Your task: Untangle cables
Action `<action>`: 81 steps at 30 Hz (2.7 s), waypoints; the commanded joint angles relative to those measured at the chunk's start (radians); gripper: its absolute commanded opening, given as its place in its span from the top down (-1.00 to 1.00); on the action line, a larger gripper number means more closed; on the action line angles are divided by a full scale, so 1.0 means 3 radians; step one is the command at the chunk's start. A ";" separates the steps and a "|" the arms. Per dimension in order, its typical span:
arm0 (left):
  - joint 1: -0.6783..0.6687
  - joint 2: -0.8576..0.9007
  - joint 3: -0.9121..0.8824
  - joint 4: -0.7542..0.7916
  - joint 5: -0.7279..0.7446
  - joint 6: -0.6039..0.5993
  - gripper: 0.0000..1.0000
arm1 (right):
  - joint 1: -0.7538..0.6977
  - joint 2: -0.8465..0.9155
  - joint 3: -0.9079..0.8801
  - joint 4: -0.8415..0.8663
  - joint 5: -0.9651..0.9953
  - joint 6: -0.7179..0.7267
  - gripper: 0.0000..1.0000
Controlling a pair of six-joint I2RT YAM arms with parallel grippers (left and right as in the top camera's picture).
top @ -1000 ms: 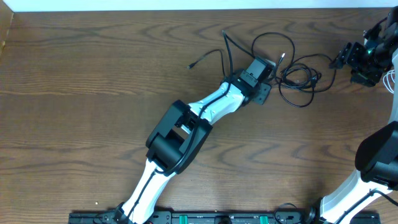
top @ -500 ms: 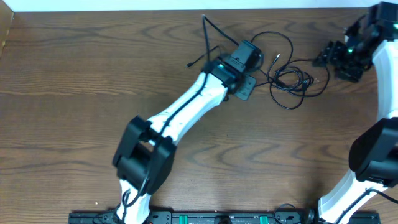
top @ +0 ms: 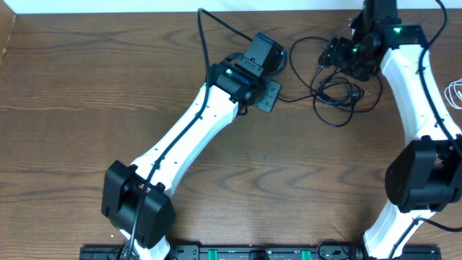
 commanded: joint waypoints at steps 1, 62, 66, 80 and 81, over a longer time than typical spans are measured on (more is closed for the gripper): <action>0.0135 -0.0039 0.0008 -0.0061 -0.0022 -0.0287 0.51 | -0.0003 0.0196 -0.0043 0.0114 0.0350 0.0470 -0.54; 0.0298 -0.0029 0.0006 0.1361 0.2675 -0.0079 0.09 | -0.0367 -0.0757 -0.0033 0.0142 -0.2633 -0.0278 0.98; 0.0295 -0.0023 0.0006 0.1488 0.2677 -0.0137 0.09 | -0.0477 -0.0757 -0.0033 0.0141 -0.3094 -0.0369 0.97; 0.0295 0.0262 0.0006 0.2139 0.2675 -0.1242 0.10 | -0.0514 -0.0757 -0.0033 0.0141 -0.3456 -0.0463 0.98; 0.0295 0.0276 0.0006 0.2162 0.2675 -0.1302 0.10 | -0.0514 -0.0757 -0.0033 0.0141 -0.3456 -0.0463 0.98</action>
